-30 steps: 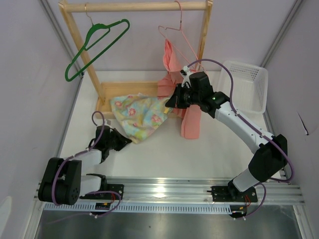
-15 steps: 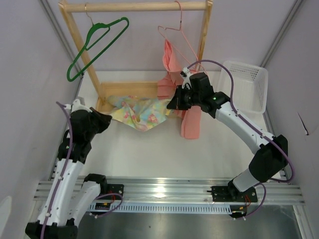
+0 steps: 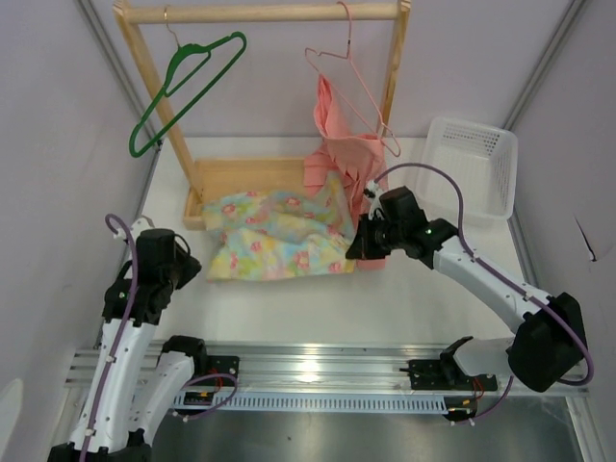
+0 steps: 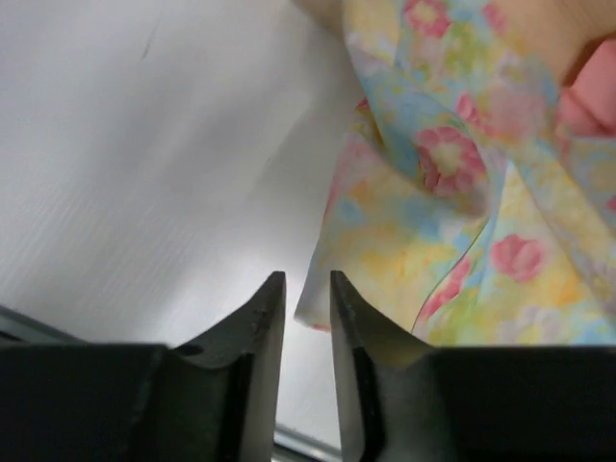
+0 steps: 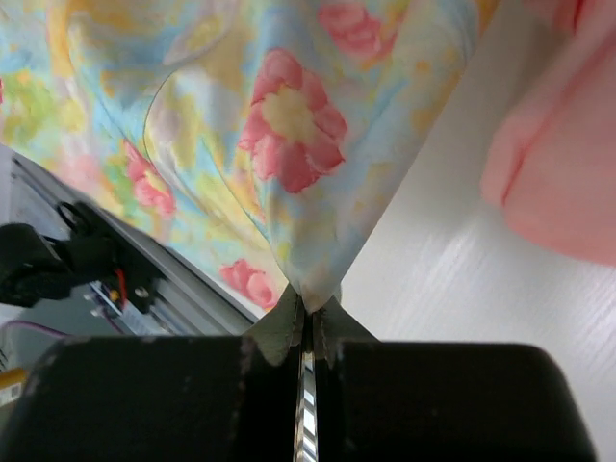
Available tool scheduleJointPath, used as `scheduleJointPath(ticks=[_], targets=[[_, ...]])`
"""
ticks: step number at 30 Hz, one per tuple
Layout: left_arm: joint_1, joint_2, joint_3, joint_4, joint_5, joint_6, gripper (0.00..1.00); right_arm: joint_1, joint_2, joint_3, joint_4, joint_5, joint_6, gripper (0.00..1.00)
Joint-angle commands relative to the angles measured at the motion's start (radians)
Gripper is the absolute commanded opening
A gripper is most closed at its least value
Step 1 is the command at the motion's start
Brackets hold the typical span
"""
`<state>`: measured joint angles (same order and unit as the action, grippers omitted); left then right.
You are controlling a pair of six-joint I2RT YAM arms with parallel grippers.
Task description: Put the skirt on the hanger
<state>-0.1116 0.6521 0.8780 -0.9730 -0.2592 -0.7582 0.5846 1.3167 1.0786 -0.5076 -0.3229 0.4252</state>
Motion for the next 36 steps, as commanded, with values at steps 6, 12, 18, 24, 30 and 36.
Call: scheduleJointPath(ticks=[6,12,18,24,30,36], targets=[[0.000,-0.028,-0.105,0.057,0.135,-0.023,0.57,0.032,-0.005,-0.242,0.118,-0.025,0.017,0.00],[-0.019,-0.029,-0.336,0.186,0.310,-0.105,0.52,0.027,0.039,-0.287,0.179,-0.005,0.014,0.00],[-0.122,0.026,-0.381,0.171,0.186,-0.248,0.52,0.017,0.068,-0.279,0.199,0.012,0.007,0.02],[-0.131,0.141,-0.405,0.209,0.110,-0.262,0.52,0.009,0.084,-0.264,0.205,0.002,0.001,0.03],[-0.131,0.247,-0.442,0.272,0.110,-0.234,0.52,-0.015,0.084,-0.260,0.215,-0.022,0.000,0.03],[-0.131,0.290,-0.507,0.373,0.152,-0.214,0.45,-0.029,0.095,-0.244,0.215,-0.034,-0.003,0.04]])
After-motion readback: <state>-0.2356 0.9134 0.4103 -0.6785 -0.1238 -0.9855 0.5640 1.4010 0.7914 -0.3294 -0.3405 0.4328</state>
